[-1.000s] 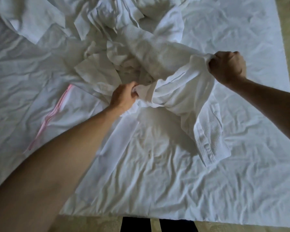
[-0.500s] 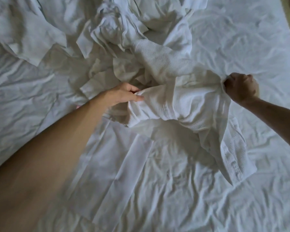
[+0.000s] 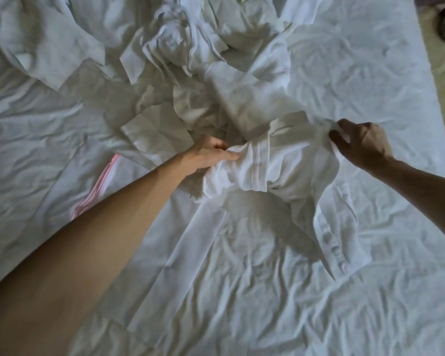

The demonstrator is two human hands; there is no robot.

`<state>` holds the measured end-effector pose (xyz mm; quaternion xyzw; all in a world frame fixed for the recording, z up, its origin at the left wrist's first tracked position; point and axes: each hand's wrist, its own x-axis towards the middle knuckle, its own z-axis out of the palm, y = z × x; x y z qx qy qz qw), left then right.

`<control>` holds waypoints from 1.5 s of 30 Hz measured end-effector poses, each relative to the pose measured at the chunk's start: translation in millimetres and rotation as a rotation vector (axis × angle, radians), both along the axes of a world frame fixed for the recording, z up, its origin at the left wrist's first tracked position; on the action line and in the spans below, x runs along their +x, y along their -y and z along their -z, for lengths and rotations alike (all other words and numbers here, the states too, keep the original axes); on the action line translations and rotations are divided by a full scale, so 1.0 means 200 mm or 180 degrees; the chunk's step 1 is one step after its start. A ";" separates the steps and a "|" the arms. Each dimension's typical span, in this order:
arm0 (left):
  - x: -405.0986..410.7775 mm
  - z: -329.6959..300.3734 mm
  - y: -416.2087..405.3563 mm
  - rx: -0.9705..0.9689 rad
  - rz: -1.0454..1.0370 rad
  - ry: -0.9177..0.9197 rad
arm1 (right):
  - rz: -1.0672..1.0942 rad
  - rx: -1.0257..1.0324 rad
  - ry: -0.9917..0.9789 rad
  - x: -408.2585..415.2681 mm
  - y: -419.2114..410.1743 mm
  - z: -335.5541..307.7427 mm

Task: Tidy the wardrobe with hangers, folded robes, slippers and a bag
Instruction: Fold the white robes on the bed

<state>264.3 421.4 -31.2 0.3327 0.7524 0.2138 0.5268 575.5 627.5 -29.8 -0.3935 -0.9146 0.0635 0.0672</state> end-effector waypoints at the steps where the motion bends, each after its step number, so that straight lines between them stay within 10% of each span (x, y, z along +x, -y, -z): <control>1: 0.02 -0.03 0.00 -0.0031 0.0084 -0.0055 | -0.0078 0.0050 0.0012 0.00 0.01 -0.04; 18: 0.12 -1.63 -0.06 0.0731 -0.0115 -0.1800 | -0.0043 0.0524 -0.0622 0.00 -0.05 -1.36; 35: 0.21 -3.79 0.32 0.2181 -0.1595 -0.3857 | -0.0426 0.1515 -0.0819 0.12 0.33 -3.59; 45: 0.41 -4.25 0.89 0.1629 -0.1229 -0.5528 | 0.0509 0.1982 -0.1230 0.26 0.82 -4.16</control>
